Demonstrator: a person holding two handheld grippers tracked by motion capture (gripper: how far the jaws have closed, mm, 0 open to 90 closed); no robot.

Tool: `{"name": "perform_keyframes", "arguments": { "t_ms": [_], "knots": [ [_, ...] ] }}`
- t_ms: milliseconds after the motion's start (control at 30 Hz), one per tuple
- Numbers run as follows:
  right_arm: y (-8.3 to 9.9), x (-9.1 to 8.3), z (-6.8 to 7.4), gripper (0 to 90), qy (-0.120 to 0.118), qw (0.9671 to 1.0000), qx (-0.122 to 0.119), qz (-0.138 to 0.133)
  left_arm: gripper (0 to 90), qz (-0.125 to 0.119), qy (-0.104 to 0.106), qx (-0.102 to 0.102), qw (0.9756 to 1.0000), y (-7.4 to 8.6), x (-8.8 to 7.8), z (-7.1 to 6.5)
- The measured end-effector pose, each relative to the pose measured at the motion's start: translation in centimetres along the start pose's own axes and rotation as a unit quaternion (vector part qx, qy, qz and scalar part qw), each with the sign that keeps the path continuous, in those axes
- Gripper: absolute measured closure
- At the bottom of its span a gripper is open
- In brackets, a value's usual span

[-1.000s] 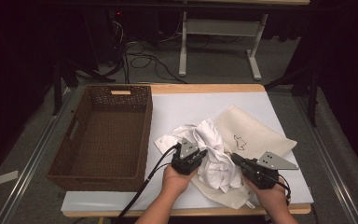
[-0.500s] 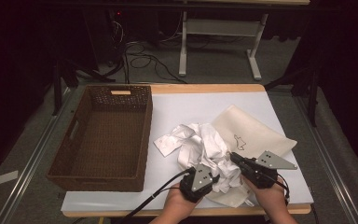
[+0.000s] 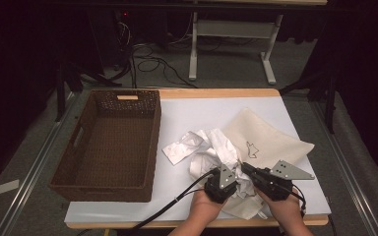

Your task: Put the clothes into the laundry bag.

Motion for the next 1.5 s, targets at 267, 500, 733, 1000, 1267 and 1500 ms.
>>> {"name": "perform_keyframes", "arguments": {
  "t_ms": [267, 500, 733, 1000, 1267, 1500],
  "knots": [
    [0.1, -0.1, -0.3, 89.4, 0.007, 1.0, 0.001, 0.0, 70.3, -0.007, 0.001, 0.003, 1.0, -0.5, 0.5, 0.5],
    [0.4, -0.3, -0.8, 89.3, 0.01, 0.9999, 0.002, 0.001, 38.4, -0.027, 0.028, -0.004, 0.9992, 0.2, -2.9, 0.2],
    [0.4, -0.4, -0.8, 89.2, 0.018, 0.9998, -0.002, 0.003, 29.8, -0.045, 0.012, -0.016, 0.9988, 1.0, -6.6, 1.4],
    [0.5, -0.4, -0.8, 89.2, 0.02, 0.9998, 0.002, 0.002, 25.7, -0.067, -0.064, -0.041, 0.9948, 0.6, -9.3, 6.1],
    [0.5, -0.4, -0.8, 89.2, 0.018, 0.9998, 0.004, 0.002, 22.5, -0.052, -0.115, -0.07, 0.9895, 0.9, -8.2, 10.1],
    [0.5, -0.4, -0.9, 89.2, 0.017, 0.9999, 0.0, 0.001, 57.7, -0.035, -0.076, -0.09, 0.9924, 1.8, -6.9, 9.9]
  ]
}}
Point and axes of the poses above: each handheld gripper's, and its own axes: x roughly forward along the jaws, y roughly out of its underside, z roughly to its left, the point moved 9 cm from there along x, roughly forward along the jaws, and after that the axes turned 4 degrees about y, right-handed, at the moved point
